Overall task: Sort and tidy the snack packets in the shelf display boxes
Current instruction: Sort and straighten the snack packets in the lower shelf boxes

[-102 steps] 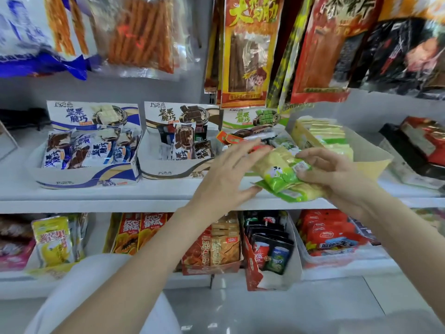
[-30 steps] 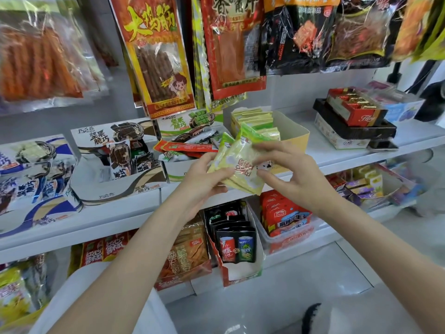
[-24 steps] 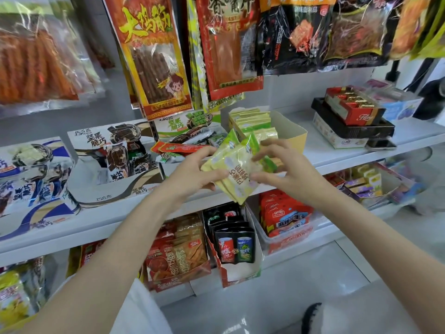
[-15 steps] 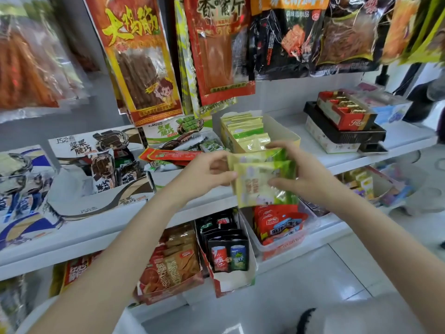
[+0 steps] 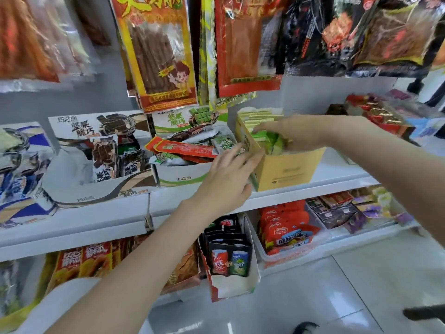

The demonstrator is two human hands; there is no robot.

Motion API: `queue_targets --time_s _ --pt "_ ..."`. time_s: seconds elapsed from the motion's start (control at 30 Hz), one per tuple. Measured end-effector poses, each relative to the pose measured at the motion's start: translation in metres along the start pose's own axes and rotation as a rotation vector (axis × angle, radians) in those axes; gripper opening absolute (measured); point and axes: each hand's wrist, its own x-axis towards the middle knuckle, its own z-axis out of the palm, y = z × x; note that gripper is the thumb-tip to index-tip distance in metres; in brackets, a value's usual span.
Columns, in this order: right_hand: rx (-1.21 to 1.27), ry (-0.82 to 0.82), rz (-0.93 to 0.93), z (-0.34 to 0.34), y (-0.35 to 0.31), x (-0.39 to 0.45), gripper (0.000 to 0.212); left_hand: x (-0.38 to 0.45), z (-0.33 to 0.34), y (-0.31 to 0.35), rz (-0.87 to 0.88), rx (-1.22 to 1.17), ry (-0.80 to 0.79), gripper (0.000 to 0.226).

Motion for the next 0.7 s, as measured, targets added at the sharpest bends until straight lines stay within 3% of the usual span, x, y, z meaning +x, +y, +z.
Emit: queue_targets --time_s 0.07,0.13,0.23,0.33,0.4,0.47,0.57,0.7 --pt "0.276 0.132 0.085 0.011 0.004 0.003 0.077 0.0 0.0 0.0 -0.016 -0.008 -0.02 0.068" --pt "0.439 0.117 0.129 0.021 0.003 0.001 0.07 -0.001 -0.001 -0.002 -0.024 -0.009 -0.038 0.068" --pt "0.464 -0.072 0.179 0.031 -0.005 -0.009 0.063 -0.003 0.0 -0.005 -0.018 -0.02 -0.065 0.07" --pt "0.518 0.089 0.194 0.016 -0.012 -0.015 0.052 -0.014 -0.007 -0.015 -0.038 -0.038 -0.027 0.068" --pt "0.506 0.286 0.162 0.0 -0.021 -0.012 0.045 -0.026 -0.018 -0.029 -0.106 -0.046 0.04 0.065" --pt "0.457 0.363 0.085 -0.006 -0.037 0.001 0.041 -0.042 -0.029 -0.046 -0.186 -0.005 0.074 0.062" --pt "0.341 0.319 0.028 0.0 -0.064 0.033 0.04 -0.062 -0.041 -0.067 -0.273 0.052 0.062 0.059" --pt "0.138 0.163 0.178 0.015 -0.092 0.072 0.039 -0.075 -0.046 -0.081 -0.308 0.074 -0.065 0.06"
